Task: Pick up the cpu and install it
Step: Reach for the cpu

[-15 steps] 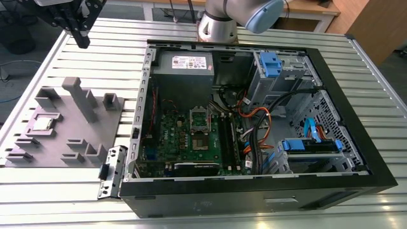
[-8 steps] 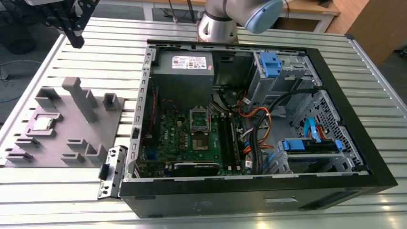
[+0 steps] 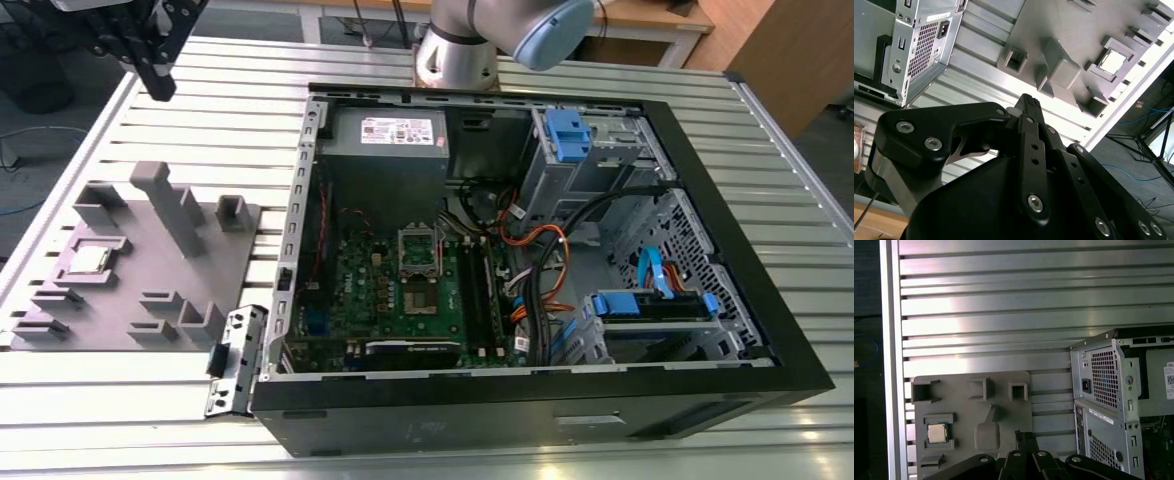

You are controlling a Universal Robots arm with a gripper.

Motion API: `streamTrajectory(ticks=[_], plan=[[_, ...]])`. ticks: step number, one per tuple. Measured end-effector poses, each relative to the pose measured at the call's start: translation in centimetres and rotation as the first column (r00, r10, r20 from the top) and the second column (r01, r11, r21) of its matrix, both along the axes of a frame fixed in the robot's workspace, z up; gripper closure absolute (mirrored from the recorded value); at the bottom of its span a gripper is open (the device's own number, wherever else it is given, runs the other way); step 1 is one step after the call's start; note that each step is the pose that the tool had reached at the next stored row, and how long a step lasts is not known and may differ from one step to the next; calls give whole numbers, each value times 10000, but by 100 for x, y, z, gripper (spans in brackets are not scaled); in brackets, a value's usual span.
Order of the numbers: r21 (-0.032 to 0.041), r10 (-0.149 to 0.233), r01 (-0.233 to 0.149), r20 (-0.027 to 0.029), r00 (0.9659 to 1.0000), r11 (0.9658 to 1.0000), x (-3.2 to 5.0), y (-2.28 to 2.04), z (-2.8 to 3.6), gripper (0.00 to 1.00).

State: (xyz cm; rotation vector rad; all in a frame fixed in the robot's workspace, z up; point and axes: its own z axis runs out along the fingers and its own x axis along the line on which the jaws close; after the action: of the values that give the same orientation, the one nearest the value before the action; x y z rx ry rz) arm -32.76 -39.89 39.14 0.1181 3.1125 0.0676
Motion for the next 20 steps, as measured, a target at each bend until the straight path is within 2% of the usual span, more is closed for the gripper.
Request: streamTrajectory(ticks=[20], plan=[[0, 1, -1, 0, 10000, 10000, -62, 0, 0, 89]])
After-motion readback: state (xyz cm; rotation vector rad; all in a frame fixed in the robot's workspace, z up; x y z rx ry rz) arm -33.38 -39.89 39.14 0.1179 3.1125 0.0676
